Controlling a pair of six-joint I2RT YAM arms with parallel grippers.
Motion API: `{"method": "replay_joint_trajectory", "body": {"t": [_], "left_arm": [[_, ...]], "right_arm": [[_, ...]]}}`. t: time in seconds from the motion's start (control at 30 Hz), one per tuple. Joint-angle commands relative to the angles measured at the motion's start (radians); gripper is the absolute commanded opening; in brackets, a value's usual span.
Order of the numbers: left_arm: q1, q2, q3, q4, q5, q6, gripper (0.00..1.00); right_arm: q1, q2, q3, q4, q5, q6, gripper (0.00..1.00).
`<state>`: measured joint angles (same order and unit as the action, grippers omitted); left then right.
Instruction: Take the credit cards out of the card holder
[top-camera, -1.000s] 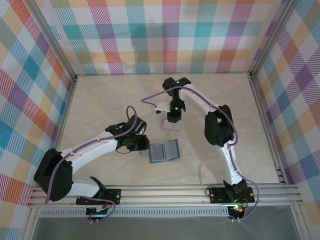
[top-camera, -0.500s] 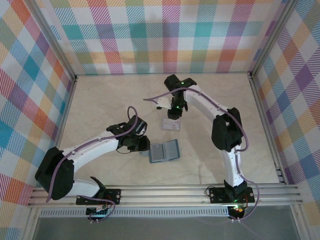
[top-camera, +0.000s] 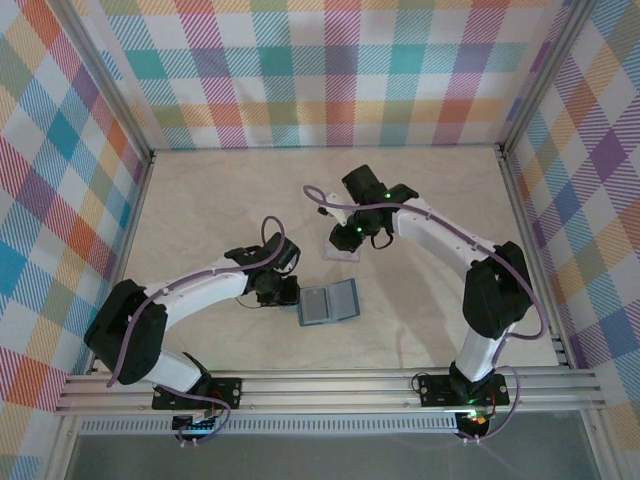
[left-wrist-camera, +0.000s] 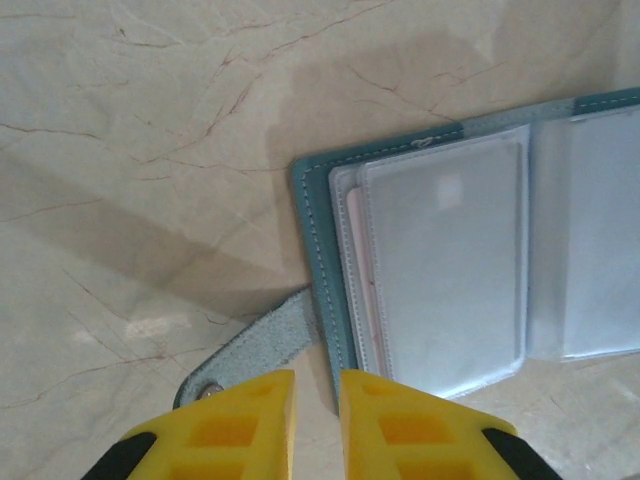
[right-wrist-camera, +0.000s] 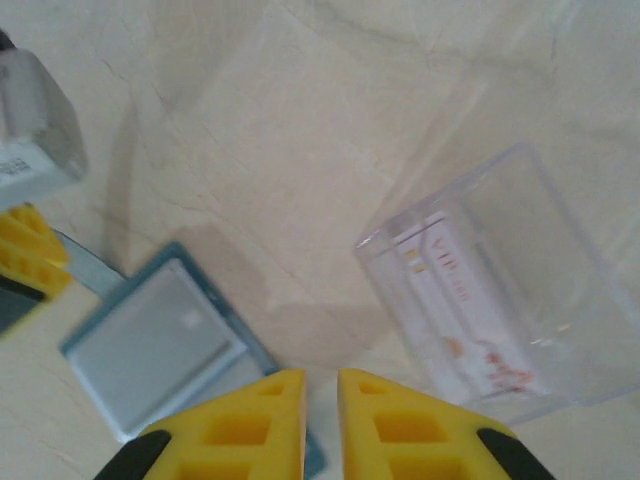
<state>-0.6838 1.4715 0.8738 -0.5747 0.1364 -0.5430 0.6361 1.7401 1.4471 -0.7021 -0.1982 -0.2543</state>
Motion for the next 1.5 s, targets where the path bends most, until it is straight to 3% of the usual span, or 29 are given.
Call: {"method": "replay_joint_trajectory", "body": {"t": [0.0,0.27,0.37,0.87,1.03,1.27,1.47], "left_arm": [[0.009,0.023,0.030,-0.031,-0.049,0.034,0.18],[0.009,0.084,0.042,-0.046,-0.121,0.051,0.10],[0.010,0.109,0.042,-0.044,-0.140,0.046,0.10],[0.010,0.141,0.010,0.004,-0.082,0.046,0.07],[0.010,0.085,0.013,-0.022,-0.089,0.045,0.07],[0.010,0.016,0.019,-0.020,-0.018,0.026,0.08],[0.010,0.039,-0.003,0.003,0.013,0.013,0.07]], "right_arm": [[0.019,-0.049,-0.083,0.141,-0.095,0.328,0.17],[0.037,-0.077,-0.263,0.305,-0.193,0.750,0.10],[0.044,-0.050,-0.277,0.318,-0.249,0.825,0.09],[0.132,0.094,-0.267,0.302,-0.291,0.945,0.09],[0.158,0.127,-0.256,0.300,-0.296,0.958,0.09],[0.181,0.170,-0.240,0.293,-0.303,0.969,0.10],[0.189,0.188,-0.226,0.281,-0.300,0.972,0.10]]}}
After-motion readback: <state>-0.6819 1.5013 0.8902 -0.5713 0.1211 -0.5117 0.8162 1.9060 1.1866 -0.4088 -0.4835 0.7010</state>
